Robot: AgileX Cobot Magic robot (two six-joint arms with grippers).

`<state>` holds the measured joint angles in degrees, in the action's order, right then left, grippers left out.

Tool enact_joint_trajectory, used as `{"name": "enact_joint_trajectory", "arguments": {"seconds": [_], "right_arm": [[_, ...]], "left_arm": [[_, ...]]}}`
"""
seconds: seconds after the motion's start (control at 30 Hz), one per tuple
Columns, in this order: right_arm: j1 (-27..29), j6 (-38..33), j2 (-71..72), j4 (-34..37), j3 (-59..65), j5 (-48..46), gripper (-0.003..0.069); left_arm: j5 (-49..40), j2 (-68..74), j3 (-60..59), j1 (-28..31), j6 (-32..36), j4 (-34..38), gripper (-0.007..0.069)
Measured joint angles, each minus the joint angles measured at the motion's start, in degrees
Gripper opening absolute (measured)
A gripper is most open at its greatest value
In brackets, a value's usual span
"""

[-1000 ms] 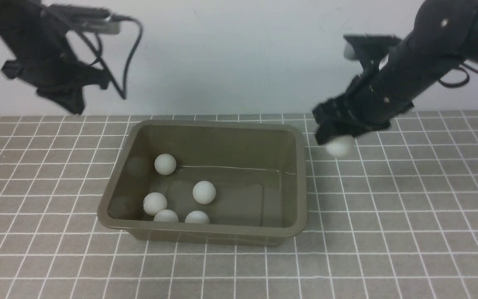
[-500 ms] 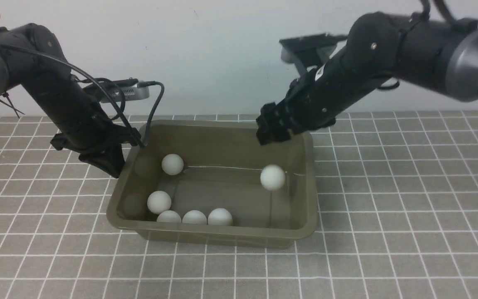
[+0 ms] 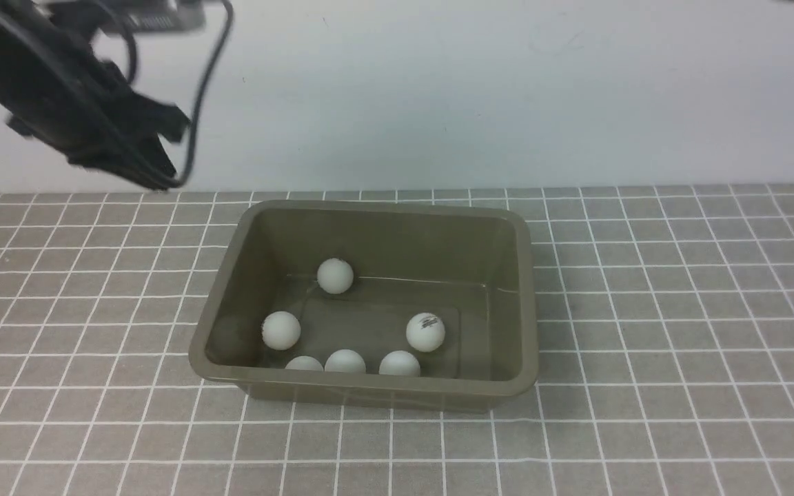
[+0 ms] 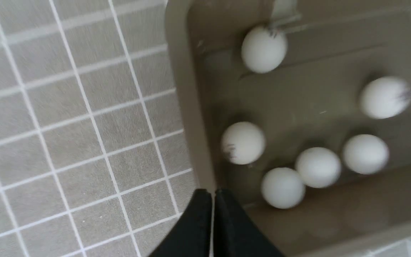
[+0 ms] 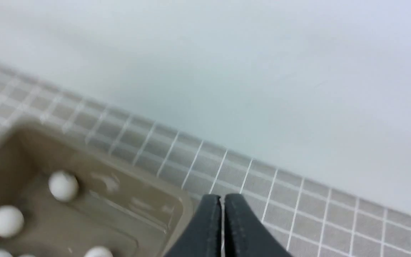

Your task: Put the table tennis balls into the box on the grey coffee tablecloth.

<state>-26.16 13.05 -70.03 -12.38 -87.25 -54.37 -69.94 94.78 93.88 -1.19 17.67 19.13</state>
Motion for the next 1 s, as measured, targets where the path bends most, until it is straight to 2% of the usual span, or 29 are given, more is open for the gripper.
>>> {"name": "enact_joint_trajectory", "arguments": {"seconds": [0.2, 0.23, 0.47, 0.53, 0.8, 1.0], "right_arm": [[0.0, 6.2, 27.24, -1.44, 27.98, 18.05, -0.0015], [0.0, 6.65, 32.56, -2.49, 35.17, 24.58, -0.0015], [0.0, 8.05, 51.24, -7.42, 59.75, 49.58, -0.0015], [0.0, 8.41, 55.27, -7.62, 63.53, 52.86, -0.0015], [0.0, 8.87, 58.62, -5.11, 66.82, 53.6, -0.0015], [0.0, 8.87, 58.63, -4.98, 66.82, 53.41, -0.0015]], "left_arm": [[5.57, -22.45, -11.22, -0.37, 2.02, 4.55, -0.0005], [7.6, -26.22, -14.33, -0.37, 2.15, 5.2, -0.0005], [18.97, -43.17, -31.32, -0.37, 4.47, 9.0, -0.0005], [22.29, -49.53, -37.66, -0.37, 4.86, 10.54, -0.0005], [25.08, -68.27, -53.78, -0.37, 4.87, 13.28, -0.0005], [24.99, -77.06, -59.59, -0.37, 4.87, 13.53, -0.0005]]}}
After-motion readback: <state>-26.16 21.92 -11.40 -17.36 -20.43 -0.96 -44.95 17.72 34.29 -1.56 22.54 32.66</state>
